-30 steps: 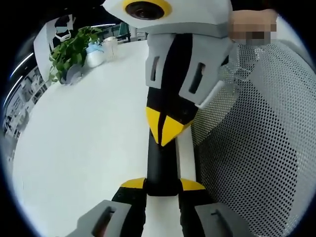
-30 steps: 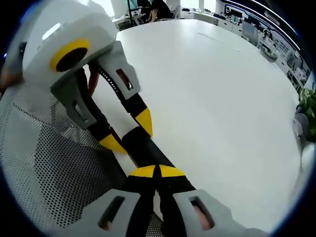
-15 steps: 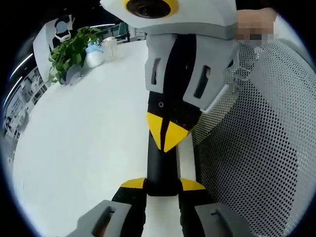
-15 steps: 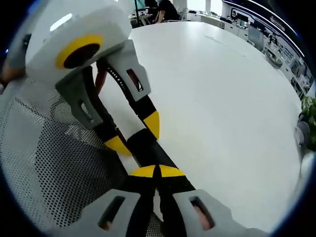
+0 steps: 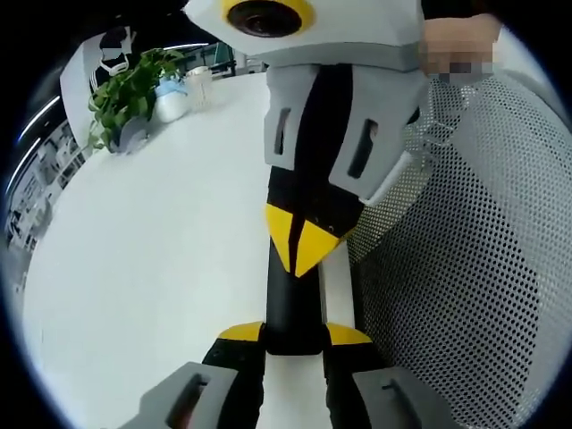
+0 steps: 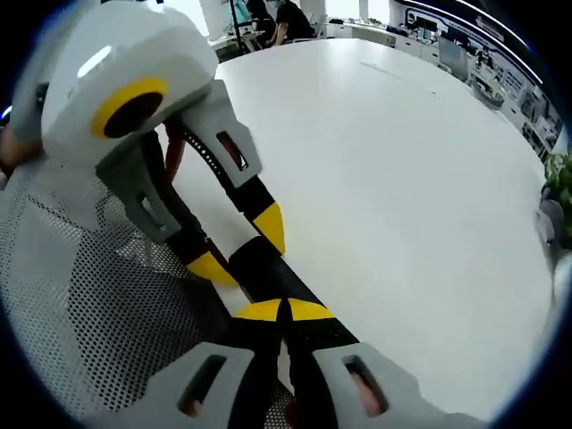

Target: Press the specified remote control buttons in sequence, fully releasing each button before pressing the next.

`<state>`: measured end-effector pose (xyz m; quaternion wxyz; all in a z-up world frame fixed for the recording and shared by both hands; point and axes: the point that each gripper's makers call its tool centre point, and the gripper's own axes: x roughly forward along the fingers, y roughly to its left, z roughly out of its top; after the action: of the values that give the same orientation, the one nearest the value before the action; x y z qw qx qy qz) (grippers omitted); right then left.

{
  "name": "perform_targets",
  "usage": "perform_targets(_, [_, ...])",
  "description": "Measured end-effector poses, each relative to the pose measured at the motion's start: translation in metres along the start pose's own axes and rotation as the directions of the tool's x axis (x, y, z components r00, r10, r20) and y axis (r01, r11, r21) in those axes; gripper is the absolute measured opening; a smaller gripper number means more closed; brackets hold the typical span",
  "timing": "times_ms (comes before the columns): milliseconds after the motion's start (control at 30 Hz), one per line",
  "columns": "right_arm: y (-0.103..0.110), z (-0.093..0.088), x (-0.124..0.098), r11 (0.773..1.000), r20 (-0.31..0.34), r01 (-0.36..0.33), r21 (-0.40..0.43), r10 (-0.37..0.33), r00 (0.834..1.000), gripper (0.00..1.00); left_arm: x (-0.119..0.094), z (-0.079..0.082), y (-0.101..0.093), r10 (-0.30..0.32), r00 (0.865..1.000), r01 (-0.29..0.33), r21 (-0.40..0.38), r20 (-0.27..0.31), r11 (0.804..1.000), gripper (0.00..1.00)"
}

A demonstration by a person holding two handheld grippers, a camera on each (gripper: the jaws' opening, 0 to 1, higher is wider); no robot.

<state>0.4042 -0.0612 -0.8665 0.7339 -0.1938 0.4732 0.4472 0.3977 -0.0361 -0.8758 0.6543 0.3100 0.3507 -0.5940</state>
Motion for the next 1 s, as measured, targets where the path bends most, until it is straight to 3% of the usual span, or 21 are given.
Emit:
perform_targets(233, [0.0013,0.0001,0.0006,0.999,0.006,0.015,-0.043,-0.014,1.0,0.0,0.0002,-0.0002,0.0002,-0.001,1.0,0.001,-0.001,-0.001,1.0,0.25])
perform_targets(1000, [0.0011,0.0007,0.0014,0.998,-0.002,0.025,-0.056,-0.025,1.0,0.0,0.0046,0.0067,0.0007,0.008,1.0,-0.008,-0.002,0.009,1.0,0.25])
